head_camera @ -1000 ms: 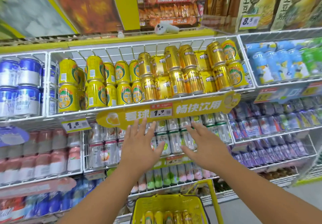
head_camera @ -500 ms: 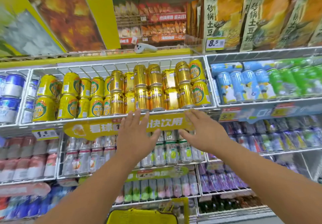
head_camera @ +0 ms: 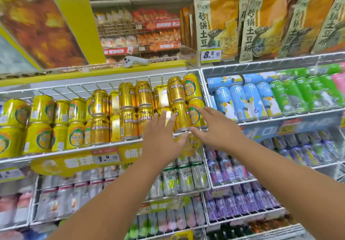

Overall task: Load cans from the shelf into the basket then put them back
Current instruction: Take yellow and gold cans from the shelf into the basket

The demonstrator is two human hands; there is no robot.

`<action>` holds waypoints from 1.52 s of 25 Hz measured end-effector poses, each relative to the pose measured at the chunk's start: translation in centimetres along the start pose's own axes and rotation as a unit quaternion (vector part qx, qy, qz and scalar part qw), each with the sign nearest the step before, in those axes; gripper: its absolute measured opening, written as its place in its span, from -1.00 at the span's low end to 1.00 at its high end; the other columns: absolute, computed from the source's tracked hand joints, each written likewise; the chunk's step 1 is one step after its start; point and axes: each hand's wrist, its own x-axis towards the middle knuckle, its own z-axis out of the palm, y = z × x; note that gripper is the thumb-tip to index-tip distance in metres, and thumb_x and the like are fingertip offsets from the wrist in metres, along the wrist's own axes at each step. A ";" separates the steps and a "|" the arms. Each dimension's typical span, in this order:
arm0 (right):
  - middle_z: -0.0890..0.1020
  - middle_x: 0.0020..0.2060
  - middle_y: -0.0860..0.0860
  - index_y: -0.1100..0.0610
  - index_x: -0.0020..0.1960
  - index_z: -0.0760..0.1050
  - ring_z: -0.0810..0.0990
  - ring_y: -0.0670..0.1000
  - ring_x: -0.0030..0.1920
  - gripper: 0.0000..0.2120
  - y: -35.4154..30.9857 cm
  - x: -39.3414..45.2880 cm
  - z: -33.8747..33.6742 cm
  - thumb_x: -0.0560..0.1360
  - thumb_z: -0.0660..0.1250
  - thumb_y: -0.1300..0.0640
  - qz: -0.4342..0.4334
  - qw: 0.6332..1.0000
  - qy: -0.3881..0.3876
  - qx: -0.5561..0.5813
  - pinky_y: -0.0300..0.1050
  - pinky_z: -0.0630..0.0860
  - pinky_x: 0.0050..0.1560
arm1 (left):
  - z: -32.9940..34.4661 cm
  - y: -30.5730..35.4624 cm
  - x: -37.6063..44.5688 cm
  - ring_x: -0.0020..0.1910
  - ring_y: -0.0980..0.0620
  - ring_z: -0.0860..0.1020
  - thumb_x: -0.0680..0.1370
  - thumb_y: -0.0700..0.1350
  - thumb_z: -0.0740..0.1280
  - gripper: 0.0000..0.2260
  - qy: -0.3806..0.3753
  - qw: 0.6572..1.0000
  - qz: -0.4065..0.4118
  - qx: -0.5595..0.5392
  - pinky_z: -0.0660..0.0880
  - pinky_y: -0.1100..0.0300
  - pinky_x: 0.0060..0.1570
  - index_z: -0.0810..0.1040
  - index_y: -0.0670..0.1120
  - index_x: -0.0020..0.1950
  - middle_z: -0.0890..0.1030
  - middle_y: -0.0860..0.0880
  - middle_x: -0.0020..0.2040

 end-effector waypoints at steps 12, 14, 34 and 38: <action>0.19 0.58 -0.09 -0.12 0.61 0.09 0.25 0.04 0.53 -0.21 5.3 11.8 -1.1 0.48 0.17 -0.41 -0.079 0.997 0.011 0.010 0.14 0.43 0.36 | 3.8 5.7 7.1 0.62 -0.06 -0.04 0.54 0.35 0.13 -0.29 0.026 0.997 -0.067 -0.027 -0.03 -0.11 0.58 0.13 0.07 0.62 0.06 -0.03 0.65; 0.20 0.58 -0.08 -0.11 0.61 0.10 0.24 0.05 0.54 -0.22 6.1 14.1 -1.7 0.49 0.19 -0.39 -0.095 0.995 0.019 0.021 0.13 0.40 0.38 | 4.1 6.9 8.2 0.62 -0.04 -0.06 0.54 0.36 0.13 -0.28 0.033 0.996 -0.087 -0.014 -0.05 -0.09 0.58 0.14 0.06 0.62 0.05 -0.03 0.65; 0.43 0.31 0.11 0.12 0.36 0.43 0.32 0.18 0.34 -0.35 5.7 22.6 -1.1 0.50 0.19 -0.34 -0.133 0.986 0.063 -0.073 0.17 0.29 0.28 | 7.4 11.1 10.9 0.59 -0.16 -0.06 0.53 0.32 0.12 -0.25 0.082 0.972 -0.218 -0.009 -0.02 -0.15 0.56 0.19 -0.10 0.60 0.03 -0.13 0.61; 0.40 0.30 0.09 0.08 0.30 0.39 0.31 0.17 0.34 -0.35 5.4 22.7 -1.9 0.44 0.29 -0.38 -0.094 0.995 0.027 0.033 0.18 0.30 0.31 | 7.7 11.1 11.2 0.58 -0.16 0.02 0.55 0.37 0.08 -0.29 0.106 0.968 -0.226 -0.008 0.04 -0.18 0.53 0.32 -0.08 0.52 0.13 -0.14 0.59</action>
